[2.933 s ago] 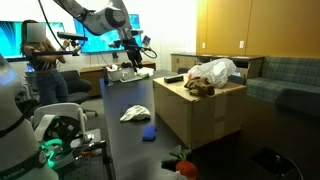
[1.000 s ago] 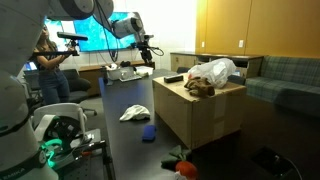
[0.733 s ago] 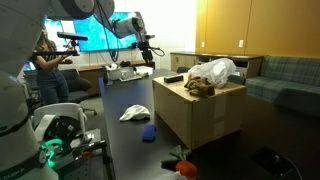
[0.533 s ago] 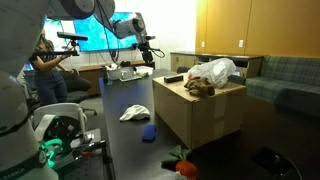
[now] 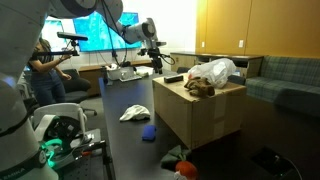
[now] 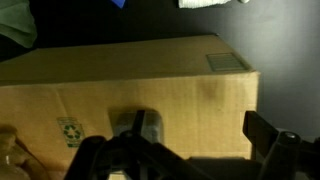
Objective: Pick the objects on the box and put them on the table, then pick the objects on the table and put them on the box
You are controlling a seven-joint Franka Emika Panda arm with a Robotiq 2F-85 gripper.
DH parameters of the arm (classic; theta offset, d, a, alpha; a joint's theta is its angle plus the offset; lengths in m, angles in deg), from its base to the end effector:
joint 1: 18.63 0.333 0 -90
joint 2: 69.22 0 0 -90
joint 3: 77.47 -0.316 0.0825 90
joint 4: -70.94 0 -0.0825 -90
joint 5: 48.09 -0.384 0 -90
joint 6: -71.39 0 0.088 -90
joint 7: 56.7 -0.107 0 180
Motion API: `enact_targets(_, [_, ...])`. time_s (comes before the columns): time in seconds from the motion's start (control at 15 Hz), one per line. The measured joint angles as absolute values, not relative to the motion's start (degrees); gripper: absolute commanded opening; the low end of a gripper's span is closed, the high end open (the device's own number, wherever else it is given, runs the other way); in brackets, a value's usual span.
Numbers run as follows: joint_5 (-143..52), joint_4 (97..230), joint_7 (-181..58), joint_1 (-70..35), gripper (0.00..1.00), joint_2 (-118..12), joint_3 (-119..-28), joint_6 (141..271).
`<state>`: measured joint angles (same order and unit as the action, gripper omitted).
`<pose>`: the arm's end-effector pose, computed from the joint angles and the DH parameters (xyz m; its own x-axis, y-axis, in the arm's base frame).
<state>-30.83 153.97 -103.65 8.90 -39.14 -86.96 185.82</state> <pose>0.5867 0.3943 0.3903 0.9855 -0.0656 0.1565 -0.0844 -0.9896 0.1162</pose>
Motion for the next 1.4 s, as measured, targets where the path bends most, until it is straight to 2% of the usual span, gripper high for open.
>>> enact_targets(0.73, [-36.2,163.1,-79.9,-4.2,1.00,-42.8,-84.2,196.8])
enact_targets(1.4, [-43.7,165.1,-52.7,-8.9,1.00,-44.5,-85.9,197.2])
